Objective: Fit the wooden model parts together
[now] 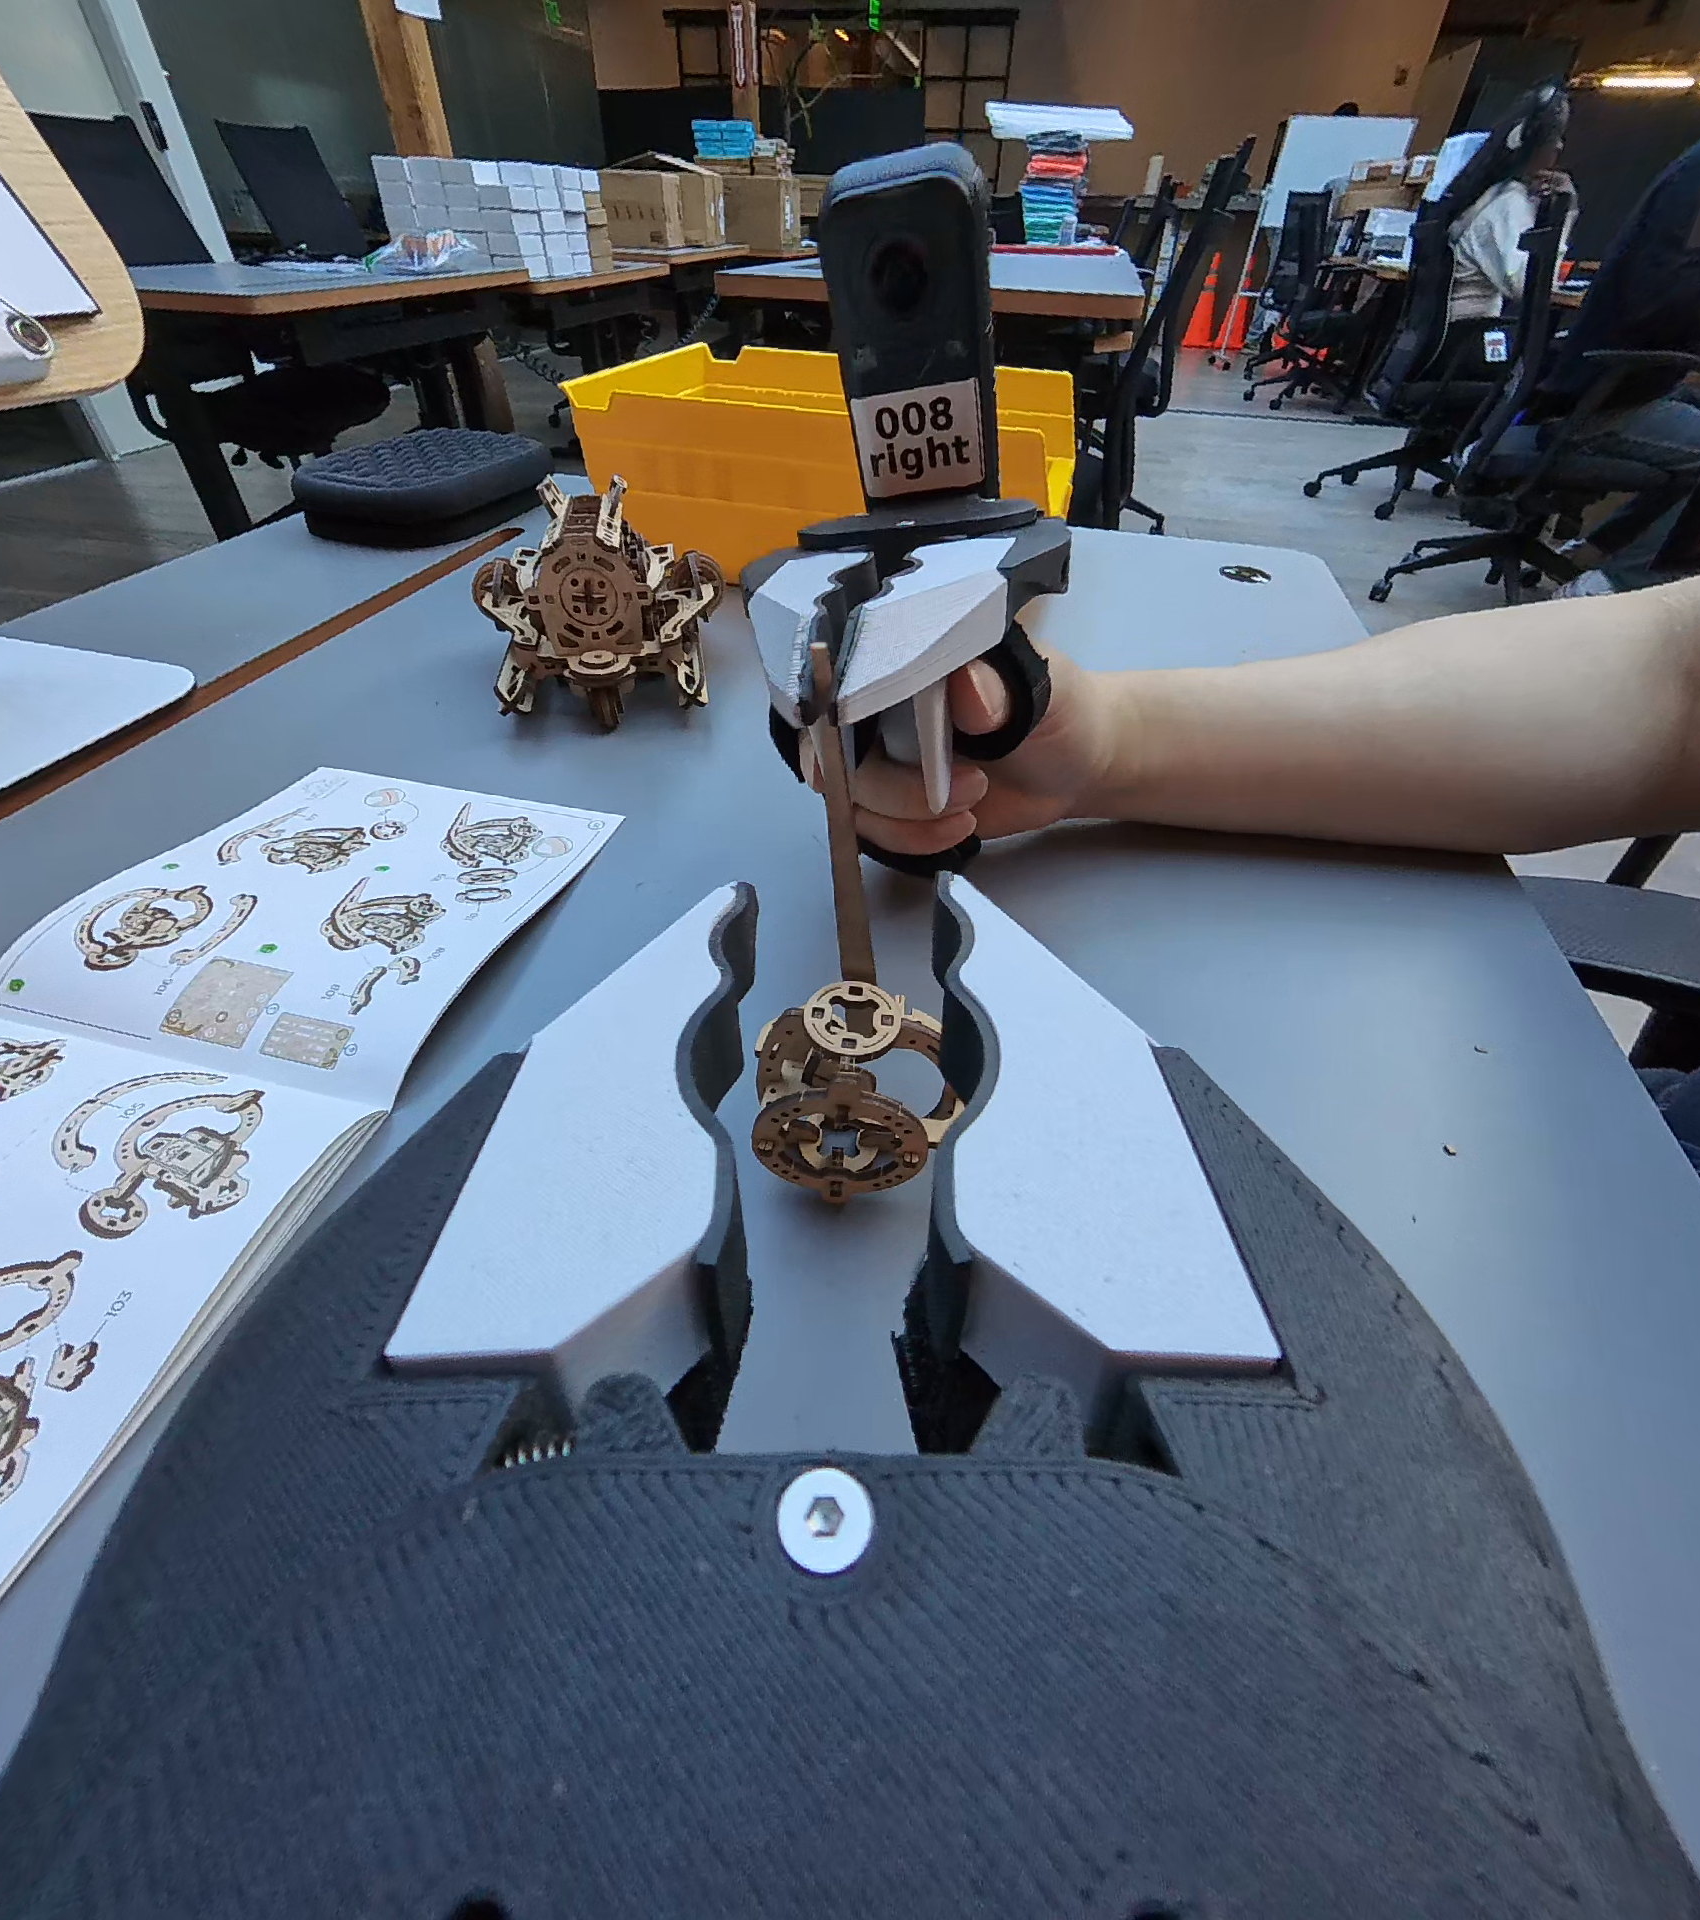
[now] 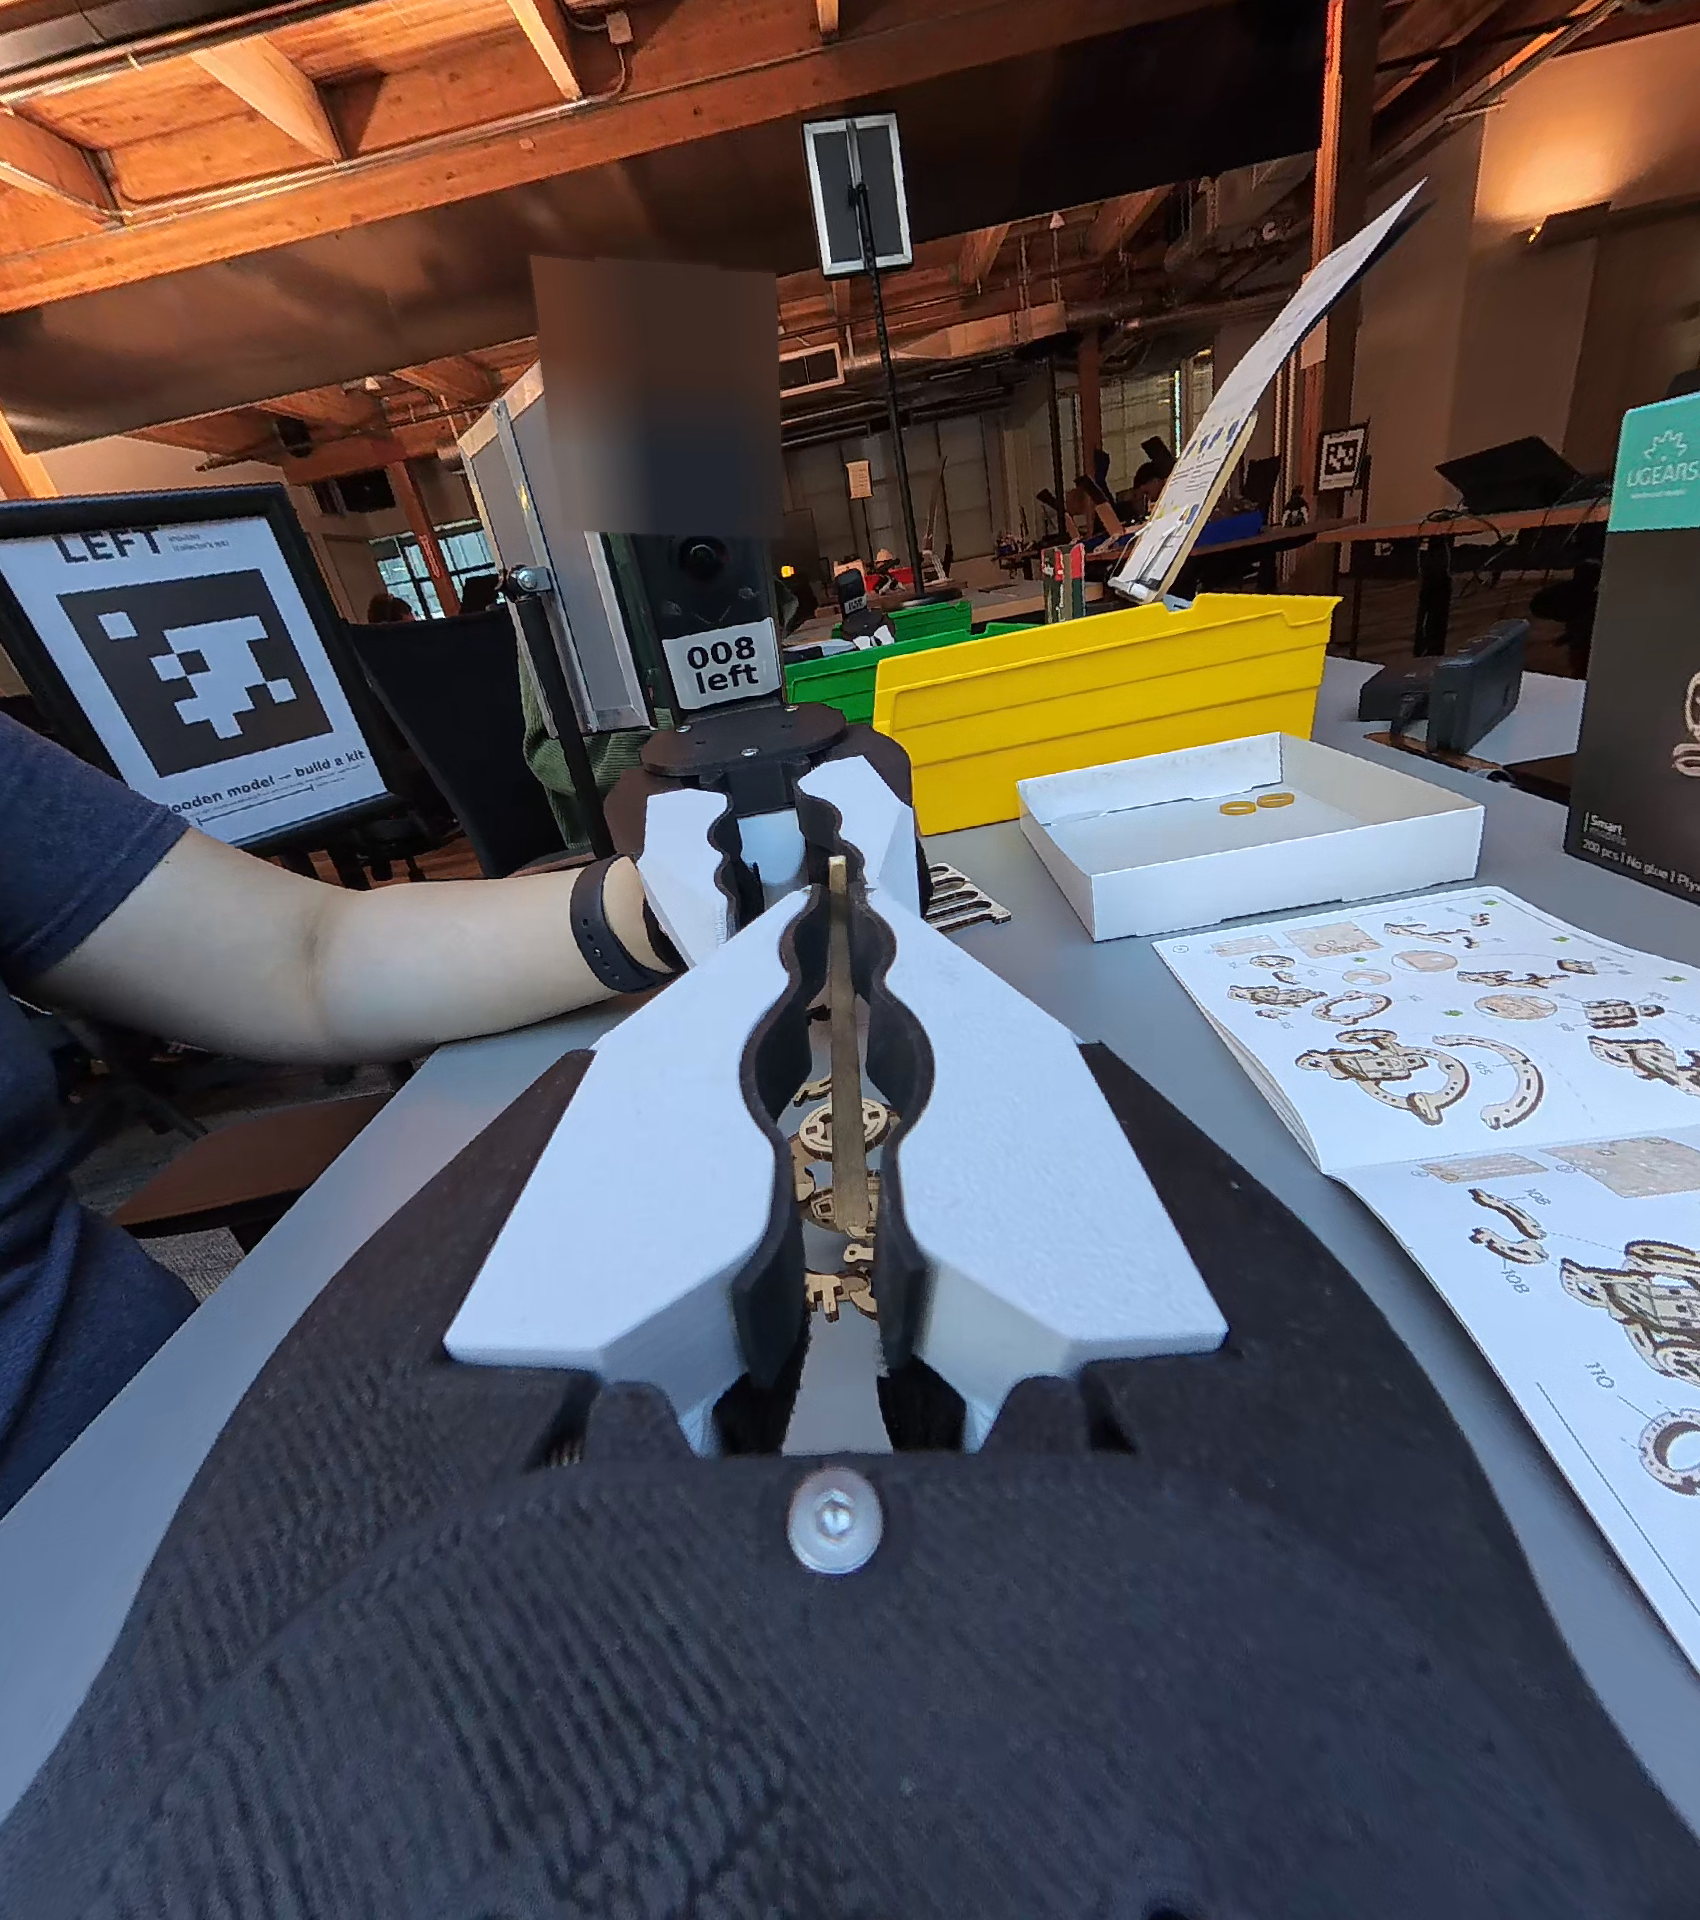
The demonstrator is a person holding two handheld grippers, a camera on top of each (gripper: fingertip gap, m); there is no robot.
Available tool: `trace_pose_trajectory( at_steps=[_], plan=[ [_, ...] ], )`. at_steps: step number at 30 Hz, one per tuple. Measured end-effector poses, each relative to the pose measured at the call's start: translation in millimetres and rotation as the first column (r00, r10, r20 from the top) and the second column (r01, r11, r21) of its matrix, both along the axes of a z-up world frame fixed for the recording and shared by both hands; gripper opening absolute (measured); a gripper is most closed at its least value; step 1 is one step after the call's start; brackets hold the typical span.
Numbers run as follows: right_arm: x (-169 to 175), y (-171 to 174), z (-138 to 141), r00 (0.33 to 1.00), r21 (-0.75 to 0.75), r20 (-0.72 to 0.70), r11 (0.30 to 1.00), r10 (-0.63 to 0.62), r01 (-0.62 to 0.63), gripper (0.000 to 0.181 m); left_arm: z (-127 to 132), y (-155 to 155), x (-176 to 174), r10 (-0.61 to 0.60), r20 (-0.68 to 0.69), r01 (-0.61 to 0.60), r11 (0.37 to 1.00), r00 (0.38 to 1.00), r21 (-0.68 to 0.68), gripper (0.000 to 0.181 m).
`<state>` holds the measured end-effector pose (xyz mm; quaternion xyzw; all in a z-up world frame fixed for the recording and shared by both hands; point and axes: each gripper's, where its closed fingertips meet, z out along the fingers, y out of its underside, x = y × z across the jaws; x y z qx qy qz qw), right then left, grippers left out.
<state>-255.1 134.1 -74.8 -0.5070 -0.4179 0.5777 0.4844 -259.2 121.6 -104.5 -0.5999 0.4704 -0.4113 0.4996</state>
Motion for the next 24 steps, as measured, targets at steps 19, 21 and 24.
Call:
trace_pose_trajectory(
  at_steps=[19,21,24],
  plan=[
    [1.5,-2.7,-1.6,1.000,-0.001,-0.003,1.000,0.001,-0.001,0.001,0.5,0.5,-0.6,0.004,0.001,-0.004,1.000,1.000,-0.001,0.033],
    [0.7,-4.5,-2.4,1.000,-0.001,-0.001,1.000,0.007,-0.007,0.001,1.3,0.2,0.0,0.004,-0.004,-0.004,1.000,1.000,0.003,0.033],
    [-1.1,-6.3,-1.6,1.000,-0.010,-0.013,1.000,0.015,-0.016,0.001,4.1,-1.0,0.1,0.003,0.007,-0.003,1.000,1.000,0.010,0.034]
  ],
)
